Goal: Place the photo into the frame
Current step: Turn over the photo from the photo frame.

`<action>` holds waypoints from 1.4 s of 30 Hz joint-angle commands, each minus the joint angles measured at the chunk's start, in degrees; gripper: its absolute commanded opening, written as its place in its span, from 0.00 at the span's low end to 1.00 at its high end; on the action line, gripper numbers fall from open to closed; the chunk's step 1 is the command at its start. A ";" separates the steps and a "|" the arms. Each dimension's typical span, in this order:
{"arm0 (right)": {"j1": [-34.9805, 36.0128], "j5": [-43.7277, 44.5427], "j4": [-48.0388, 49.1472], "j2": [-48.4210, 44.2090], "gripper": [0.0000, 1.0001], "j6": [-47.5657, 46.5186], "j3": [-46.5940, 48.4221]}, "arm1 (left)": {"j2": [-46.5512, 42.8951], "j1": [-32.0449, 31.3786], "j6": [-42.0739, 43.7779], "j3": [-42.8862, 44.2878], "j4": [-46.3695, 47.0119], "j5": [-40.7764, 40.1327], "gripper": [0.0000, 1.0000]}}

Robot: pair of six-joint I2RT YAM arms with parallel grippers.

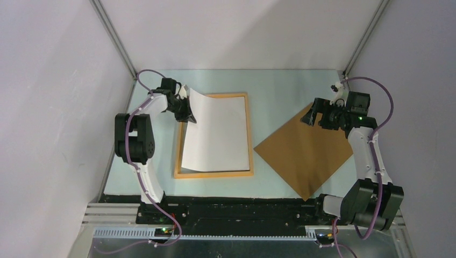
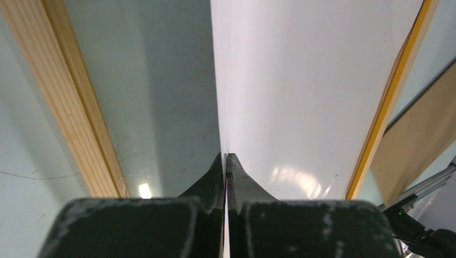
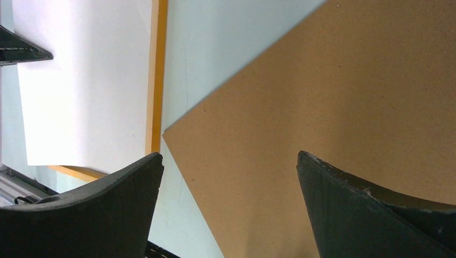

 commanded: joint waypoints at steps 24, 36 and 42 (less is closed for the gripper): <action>0.48 0.29 1.53 -0.62 0.98 -1.21 -0.03 | -2.60 -0.18 -0.39 0.07 1.35 -4.07 0.45; 0.48 0.41 1.70 -0.53 0.98 -1.22 -0.06 | -5.86 -0.22 0.39 -1.11 0.38 -11.00 0.66; 0.48 1.54 1.58 -0.92 0.99 -1.26 -0.05 | -9.11 -0.19 1.23 -1.90 0.26 -16.62 0.72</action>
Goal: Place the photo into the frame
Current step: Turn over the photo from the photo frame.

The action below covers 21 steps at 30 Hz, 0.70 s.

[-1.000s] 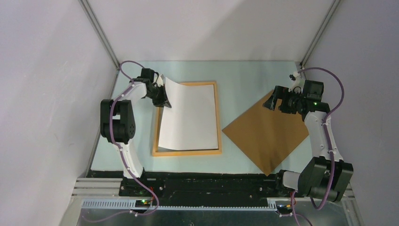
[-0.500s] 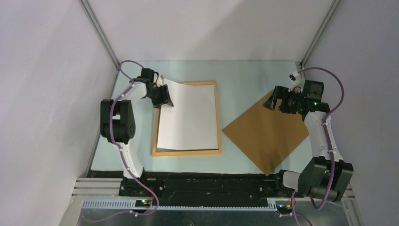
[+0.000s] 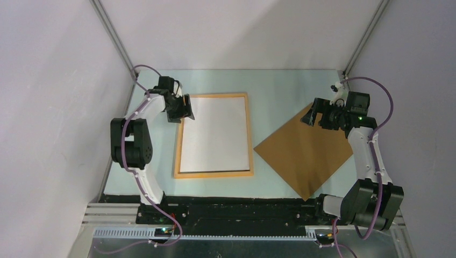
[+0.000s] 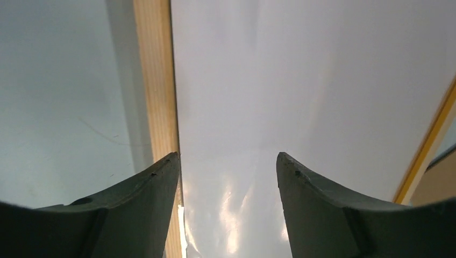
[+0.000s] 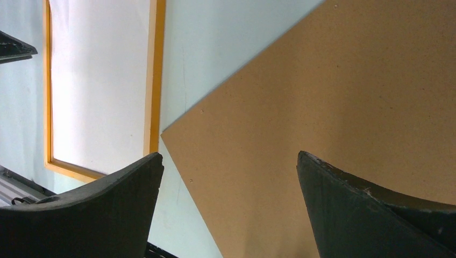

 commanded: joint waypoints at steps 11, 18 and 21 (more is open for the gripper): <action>0.32 4.05 1.52 -2.36 0.99 -3.95 -0.78 | -10.13 -0.26 2.83 -1.62 0.75 -5.85 0.86; 0.24 7.38 2.16 -4.40 0.99 -5.62 -3.71 | -9.55 -4.46 3.26 -2.50 2.43 -1.87 0.88; 0.01 7.78 2.31 -4.80 0.99 -5.85 -4.60 | -7.97 -7.84 3.56 -2.12 3.29 0.13 0.88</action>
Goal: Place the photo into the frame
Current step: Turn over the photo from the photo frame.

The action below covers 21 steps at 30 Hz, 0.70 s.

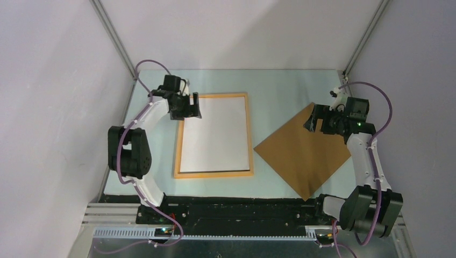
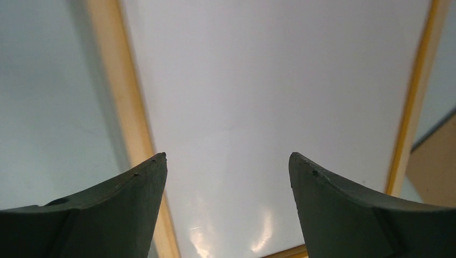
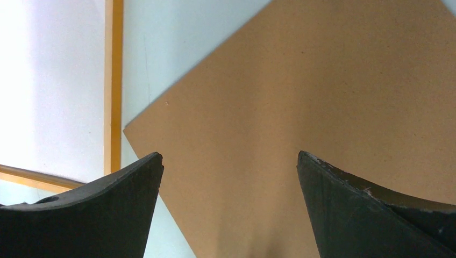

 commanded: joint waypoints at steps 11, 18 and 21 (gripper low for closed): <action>-1.20 1.03 1.51 -1.13 0.99 -2.14 -1.57 | 9.68 -10.19 -0.85 2.71 5.76 12.07 0.87; -1.79 0.49 1.60 -0.49 0.99 -2.23 -1.69 | 11.50 -10.43 -1.72 1.58 7.47 12.64 0.87; -1.91 0.20 1.58 -0.37 0.99 -2.24 -1.73 | 11.53 -10.43 -1.64 0.86 7.78 11.91 0.87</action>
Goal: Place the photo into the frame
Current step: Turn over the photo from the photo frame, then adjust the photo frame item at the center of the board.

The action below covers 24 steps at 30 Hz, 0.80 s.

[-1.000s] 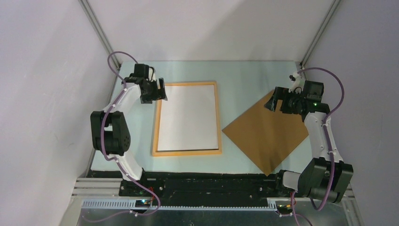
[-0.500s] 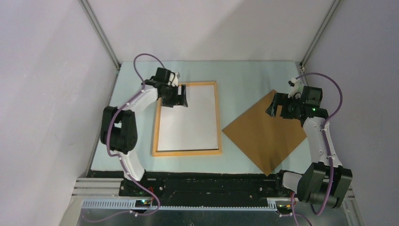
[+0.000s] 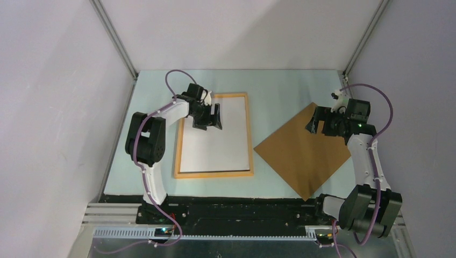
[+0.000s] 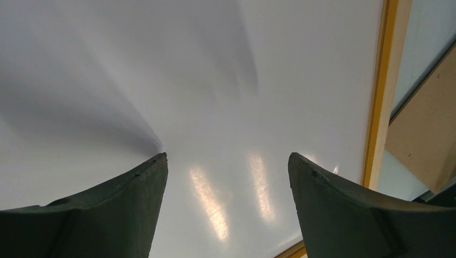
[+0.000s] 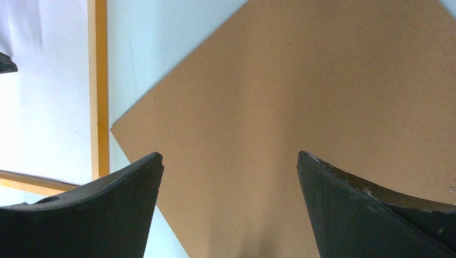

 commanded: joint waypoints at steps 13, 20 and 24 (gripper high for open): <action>-1.53 -2.20 1.20 -0.30 0.99 -0.85 -0.28 | -0.53 -0.13 -0.28 -0.84 2.50 -1.46 0.86; -1.99 -2.61 1.04 -0.39 0.99 -0.76 -0.30 | -1.10 0.69 -0.31 -1.94 2.46 -1.85 0.86; -2.08 -2.71 1.10 -0.35 0.99 -0.72 -0.35 | -1.34 1.47 -0.43 -2.67 2.46 -1.73 0.86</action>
